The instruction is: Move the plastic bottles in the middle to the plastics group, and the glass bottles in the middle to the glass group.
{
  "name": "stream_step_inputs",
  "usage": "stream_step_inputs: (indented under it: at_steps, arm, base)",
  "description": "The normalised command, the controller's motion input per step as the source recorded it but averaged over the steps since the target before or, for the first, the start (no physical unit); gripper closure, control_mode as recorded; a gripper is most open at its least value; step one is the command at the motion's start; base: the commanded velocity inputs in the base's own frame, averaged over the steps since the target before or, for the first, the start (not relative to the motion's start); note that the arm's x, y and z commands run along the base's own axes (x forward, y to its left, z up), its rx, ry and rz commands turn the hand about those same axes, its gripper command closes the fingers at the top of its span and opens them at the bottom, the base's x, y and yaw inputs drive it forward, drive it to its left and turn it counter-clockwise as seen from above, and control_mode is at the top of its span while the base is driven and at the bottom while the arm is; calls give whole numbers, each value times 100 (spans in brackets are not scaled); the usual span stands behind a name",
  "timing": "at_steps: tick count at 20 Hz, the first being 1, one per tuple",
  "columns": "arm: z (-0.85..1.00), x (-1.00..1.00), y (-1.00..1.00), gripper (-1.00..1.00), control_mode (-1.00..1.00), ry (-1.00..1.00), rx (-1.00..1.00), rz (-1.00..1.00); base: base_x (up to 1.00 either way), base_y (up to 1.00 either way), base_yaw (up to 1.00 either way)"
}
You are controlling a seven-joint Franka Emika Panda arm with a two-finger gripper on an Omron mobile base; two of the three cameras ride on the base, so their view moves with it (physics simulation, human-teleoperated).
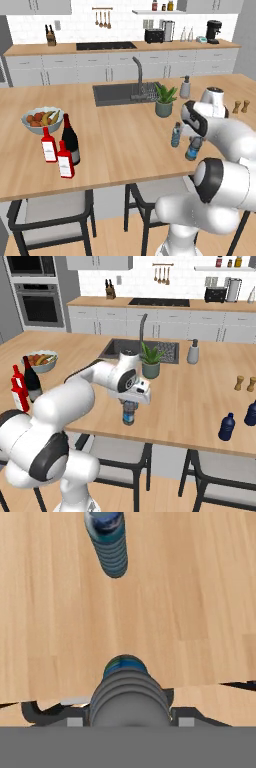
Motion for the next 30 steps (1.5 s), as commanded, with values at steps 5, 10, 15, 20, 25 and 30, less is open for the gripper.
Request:
stream_step_inputs:
  at_steps: [5, 10, 15, 20, 25, 30]
  arm:
    - [4, 5, -79, 100, -100, -5, -9, -2]
    - [1, 20, -84, 100, -100, 0, -12, -8]
    - [0, 26, -84, 100, -100, 0, -8, -12]
    - [1, 24, -85, 100, -100, 0, -3, -16]
    - [0, 19, -76, 100, -100, 2, 0, -18]
    - [-4, 17, -59, 100, -100, 0, 0, -19]
  base:
    - [0, 0, 0]
    - [0, 0, 0]
    - [0, 0, 0]
    - [0, 0, 0]
    - [0, 0, 0]
    - [0, 0, 0]
